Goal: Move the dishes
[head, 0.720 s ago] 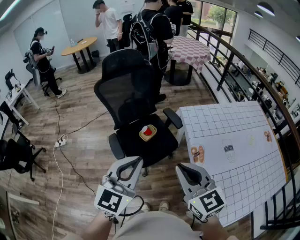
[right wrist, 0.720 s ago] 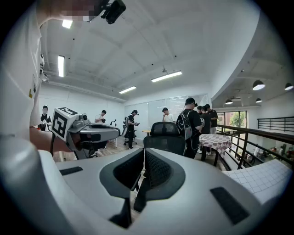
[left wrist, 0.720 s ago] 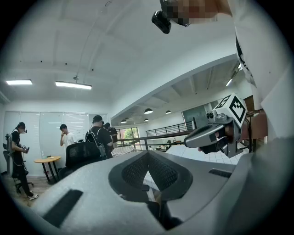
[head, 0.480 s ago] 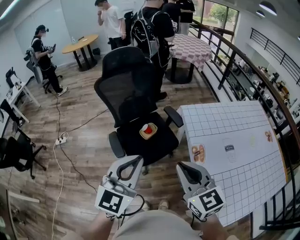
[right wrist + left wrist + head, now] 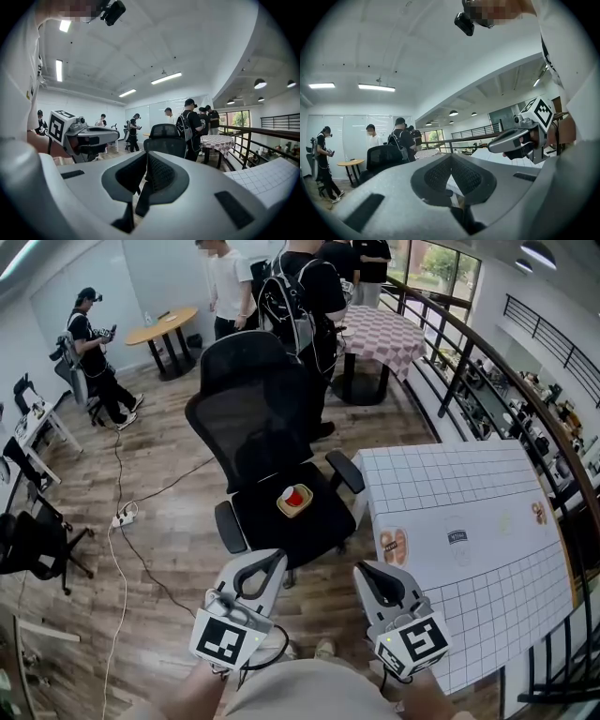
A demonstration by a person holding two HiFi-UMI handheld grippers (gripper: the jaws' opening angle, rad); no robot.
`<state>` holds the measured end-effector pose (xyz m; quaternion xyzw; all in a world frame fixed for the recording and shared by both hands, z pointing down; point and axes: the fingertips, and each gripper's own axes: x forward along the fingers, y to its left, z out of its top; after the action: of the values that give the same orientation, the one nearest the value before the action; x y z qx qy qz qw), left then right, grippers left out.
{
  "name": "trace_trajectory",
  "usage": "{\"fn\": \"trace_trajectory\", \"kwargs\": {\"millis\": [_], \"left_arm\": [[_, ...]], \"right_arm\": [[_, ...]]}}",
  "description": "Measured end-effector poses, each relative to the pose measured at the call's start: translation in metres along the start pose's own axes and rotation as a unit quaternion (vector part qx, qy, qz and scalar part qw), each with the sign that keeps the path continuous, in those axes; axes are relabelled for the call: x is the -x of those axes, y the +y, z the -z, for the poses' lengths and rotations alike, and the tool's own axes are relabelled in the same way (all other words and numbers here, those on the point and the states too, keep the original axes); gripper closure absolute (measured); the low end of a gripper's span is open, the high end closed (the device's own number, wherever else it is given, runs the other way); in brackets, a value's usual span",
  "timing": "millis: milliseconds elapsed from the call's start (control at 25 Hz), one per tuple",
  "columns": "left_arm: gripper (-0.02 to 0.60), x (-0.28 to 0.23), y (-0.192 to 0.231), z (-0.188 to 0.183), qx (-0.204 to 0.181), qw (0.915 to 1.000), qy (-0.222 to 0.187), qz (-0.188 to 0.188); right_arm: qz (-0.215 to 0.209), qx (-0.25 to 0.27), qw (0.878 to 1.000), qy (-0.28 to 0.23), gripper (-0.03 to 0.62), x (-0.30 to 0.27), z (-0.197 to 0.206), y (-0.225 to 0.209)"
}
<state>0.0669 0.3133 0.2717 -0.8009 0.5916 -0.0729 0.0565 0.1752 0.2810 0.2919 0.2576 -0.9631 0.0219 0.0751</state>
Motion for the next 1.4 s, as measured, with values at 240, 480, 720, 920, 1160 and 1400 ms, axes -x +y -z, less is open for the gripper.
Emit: {"fn": "trace_trajectory", "kwargs": {"millis": [240,480,720,920,1160,1400], "left_arm": [[0.568,-0.008,-0.020,-0.005,-0.006,1.0000,0.004,-0.003],[0.568,-0.015,-0.027,-0.007,0.014,0.9996,0.003,-0.024],[0.568,-0.014,-0.015,0.012,0.008,0.9992,0.013,-0.036],[0.568,-0.024,0.010,0.013,0.022,0.9987,0.009,-0.044],[0.568,-0.038,0.051,0.025,0.028,0.9986,0.008,-0.045],[0.568,-0.057,0.097,0.027,0.026,0.9994,-0.001,-0.022]], "right_arm": [[-0.006,0.008,1.000,-0.002,0.566,0.014,0.005,-0.010],[-0.006,-0.008,1.000,0.018,0.566,0.021,0.026,-0.022],[-0.023,-0.018,0.999,0.033,0.566,0.006,0.044,-0.013],[-0.030,0.014,0.999,0.034,0.566,-0.020,0.027,-0.019],[-0.030,0.022,0.999,0.034,0.566,-0.067,0.013,-0.025],[-0.026,0.030,0.999,0.034,0.566,-0.120,-0.004,-0.026]]}}
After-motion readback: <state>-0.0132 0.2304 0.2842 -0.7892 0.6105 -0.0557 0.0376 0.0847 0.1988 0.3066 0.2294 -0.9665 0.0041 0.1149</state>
